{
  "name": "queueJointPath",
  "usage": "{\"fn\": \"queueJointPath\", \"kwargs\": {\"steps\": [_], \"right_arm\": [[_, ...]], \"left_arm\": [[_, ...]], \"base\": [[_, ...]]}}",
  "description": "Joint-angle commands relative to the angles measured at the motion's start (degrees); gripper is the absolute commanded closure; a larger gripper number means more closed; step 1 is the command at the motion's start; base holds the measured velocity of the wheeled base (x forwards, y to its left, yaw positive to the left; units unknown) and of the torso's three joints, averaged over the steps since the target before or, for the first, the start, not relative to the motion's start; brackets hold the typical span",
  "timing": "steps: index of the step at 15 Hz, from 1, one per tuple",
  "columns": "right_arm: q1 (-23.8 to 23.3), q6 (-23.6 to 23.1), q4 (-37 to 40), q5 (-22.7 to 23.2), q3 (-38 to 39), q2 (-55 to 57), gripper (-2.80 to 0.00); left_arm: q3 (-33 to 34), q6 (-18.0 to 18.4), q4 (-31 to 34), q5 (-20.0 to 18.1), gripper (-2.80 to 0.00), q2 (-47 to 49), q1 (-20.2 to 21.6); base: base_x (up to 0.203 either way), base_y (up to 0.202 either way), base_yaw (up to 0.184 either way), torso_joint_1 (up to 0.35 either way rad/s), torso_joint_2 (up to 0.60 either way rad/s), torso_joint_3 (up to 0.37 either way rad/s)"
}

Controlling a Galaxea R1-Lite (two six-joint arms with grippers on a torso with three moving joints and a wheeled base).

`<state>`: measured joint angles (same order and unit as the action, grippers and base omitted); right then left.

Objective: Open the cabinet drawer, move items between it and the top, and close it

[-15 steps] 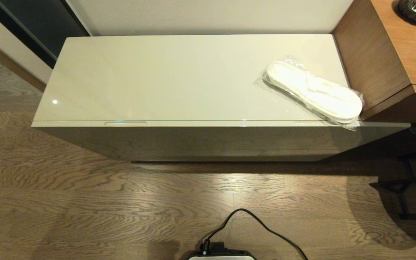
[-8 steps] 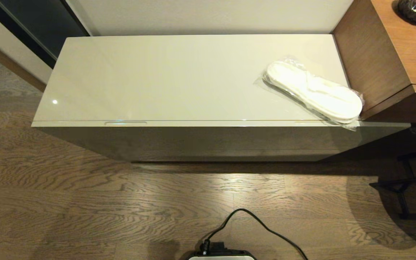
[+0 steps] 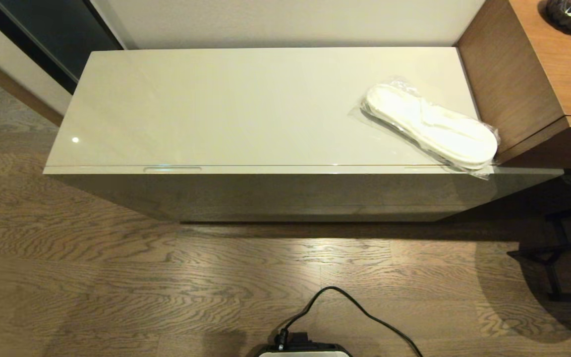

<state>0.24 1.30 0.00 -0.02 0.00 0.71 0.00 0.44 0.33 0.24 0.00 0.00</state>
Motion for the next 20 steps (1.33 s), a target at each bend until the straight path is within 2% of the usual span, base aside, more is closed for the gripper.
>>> {"fn": "queueJointPath", "kwargs": {"steps": [1,20], "right_arm": [[0.02,0.02,0.0,-0.06,0.18,0.0,0.0],[0.02,0.02,0.0,-0.06,0.18,0.0,0.0]], "left_arm": [[0.0,0.0,0.02,0.02,0.0,0.09,0.0],[0.0,0.0,0.02,0.02,0.0,0.09,0.0]], "base": [[0.0,0.0,0.0,0.0,0.0,0.0],[0.0,0.0,0.0,0.0,0.0,0.0]]}}
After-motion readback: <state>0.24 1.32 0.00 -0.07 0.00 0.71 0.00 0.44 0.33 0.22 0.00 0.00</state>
